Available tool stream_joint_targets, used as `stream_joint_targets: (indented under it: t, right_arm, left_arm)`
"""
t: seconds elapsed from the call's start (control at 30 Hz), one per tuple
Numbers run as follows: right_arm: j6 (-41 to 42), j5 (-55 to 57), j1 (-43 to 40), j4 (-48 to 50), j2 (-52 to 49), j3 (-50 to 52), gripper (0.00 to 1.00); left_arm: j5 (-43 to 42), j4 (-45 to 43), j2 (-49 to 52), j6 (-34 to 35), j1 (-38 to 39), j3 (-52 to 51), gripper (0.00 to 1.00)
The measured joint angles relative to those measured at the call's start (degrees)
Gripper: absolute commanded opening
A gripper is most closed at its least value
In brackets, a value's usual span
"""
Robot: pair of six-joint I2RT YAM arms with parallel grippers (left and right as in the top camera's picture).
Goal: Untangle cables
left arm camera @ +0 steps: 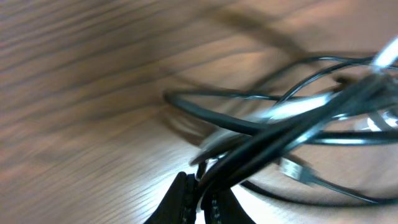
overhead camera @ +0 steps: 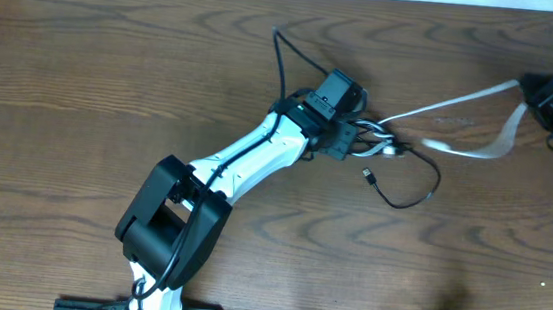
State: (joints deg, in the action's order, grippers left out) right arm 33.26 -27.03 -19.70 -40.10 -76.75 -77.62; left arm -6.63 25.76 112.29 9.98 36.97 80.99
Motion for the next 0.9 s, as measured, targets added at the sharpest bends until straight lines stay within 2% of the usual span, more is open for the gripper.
stream_joint_targets:
  t: [0.2,0.4,0.47,0.67,0.77,0.9]
  right_arm:
    - [-1.25,18.21,0.0,-5.95,-1.49,-0.02,0.01]
    - [-2.97,23.04,-0.02,-6.6,-5.31,-0.02,0.02]
    - [-5.22,20.22,-0.04,-5.16,-6.34,-0.02,0.09]
    - [-15.98,1.14,0.9,-2.67,-7.41,-0.02,0.45]
    - [-19.61,-6.64,2.51,-3.3,-7.41,-0.02,0.48]
    - [-21.79,-12.72,6.12,-5.05,-7.41,-0.02,0.52]
  left_arm:
    - [7.21,3.1,0.0,3.96,-2.05,0.0,0.07]
    - [9.2,6.14,-4.22,4.26,-2.64,-0.09,0.07]
    - [9.07,6.86,-8.46,4.26,-2.64,-0.33,0.07]
    - [4.46,7.02,-24.79,3.87,-2.64,-0.39,0.08]
    - [2.93,7.52,-29.31,3.72,-2.64,-0.37,0.07]
    - [0.92,7.87,-30.4,3.72,-2.64,-0.37,0.07]
